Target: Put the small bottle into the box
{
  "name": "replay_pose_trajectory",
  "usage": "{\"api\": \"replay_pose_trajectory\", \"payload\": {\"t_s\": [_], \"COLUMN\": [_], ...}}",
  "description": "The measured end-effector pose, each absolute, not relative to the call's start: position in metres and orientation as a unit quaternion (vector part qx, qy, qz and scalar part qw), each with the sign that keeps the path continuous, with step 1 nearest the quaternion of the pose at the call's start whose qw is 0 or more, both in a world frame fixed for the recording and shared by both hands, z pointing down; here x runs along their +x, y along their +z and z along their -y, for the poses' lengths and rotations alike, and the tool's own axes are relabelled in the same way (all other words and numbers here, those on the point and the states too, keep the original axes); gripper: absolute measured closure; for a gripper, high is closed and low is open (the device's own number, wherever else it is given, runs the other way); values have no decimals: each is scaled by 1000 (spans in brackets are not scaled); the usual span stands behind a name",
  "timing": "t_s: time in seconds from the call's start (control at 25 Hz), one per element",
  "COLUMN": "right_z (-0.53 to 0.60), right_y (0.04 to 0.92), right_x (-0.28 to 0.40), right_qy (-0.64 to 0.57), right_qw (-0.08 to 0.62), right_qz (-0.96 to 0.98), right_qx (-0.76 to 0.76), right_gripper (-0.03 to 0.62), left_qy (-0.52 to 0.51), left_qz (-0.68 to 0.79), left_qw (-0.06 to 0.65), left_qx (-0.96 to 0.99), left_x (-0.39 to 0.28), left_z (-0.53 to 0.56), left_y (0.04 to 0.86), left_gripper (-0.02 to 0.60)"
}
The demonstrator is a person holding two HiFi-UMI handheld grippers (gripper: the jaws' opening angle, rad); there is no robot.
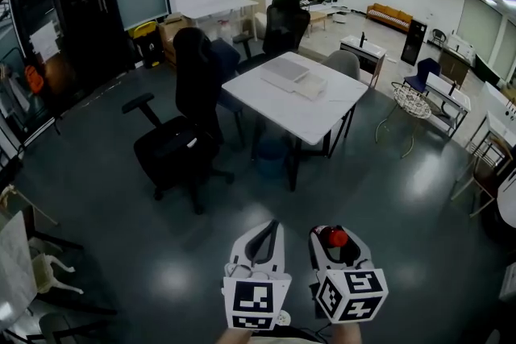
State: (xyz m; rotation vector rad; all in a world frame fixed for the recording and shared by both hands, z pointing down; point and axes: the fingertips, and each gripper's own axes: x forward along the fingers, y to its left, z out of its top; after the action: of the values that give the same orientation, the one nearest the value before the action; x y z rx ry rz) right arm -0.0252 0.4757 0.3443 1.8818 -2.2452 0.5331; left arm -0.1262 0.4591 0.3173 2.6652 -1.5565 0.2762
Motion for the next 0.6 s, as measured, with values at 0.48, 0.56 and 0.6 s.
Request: {"api": "replay_pose_trajectory", "payload": {"t_s": [0.48,0.56,0.6], "right_z": [-430,-417,-410], "right_y": [358,359,360], "right_x": [10,16,19], "right_qy": [199,198,198], "right_qw": [84,85,86], "right_qz": [744,740,738], "right_qx": [632,637,639], "right_gripper": [367,367,367], "left_qy": [103,102,102], "left_qz": [486,480,478], "left_qw": [28,30,31], "left_qx": [868,871,872], "left_x": [-80,-73,-69], "left_z": [-409,-394,-386], "left_y": [327,329,329], "left_gripper": [561,561,561]}}
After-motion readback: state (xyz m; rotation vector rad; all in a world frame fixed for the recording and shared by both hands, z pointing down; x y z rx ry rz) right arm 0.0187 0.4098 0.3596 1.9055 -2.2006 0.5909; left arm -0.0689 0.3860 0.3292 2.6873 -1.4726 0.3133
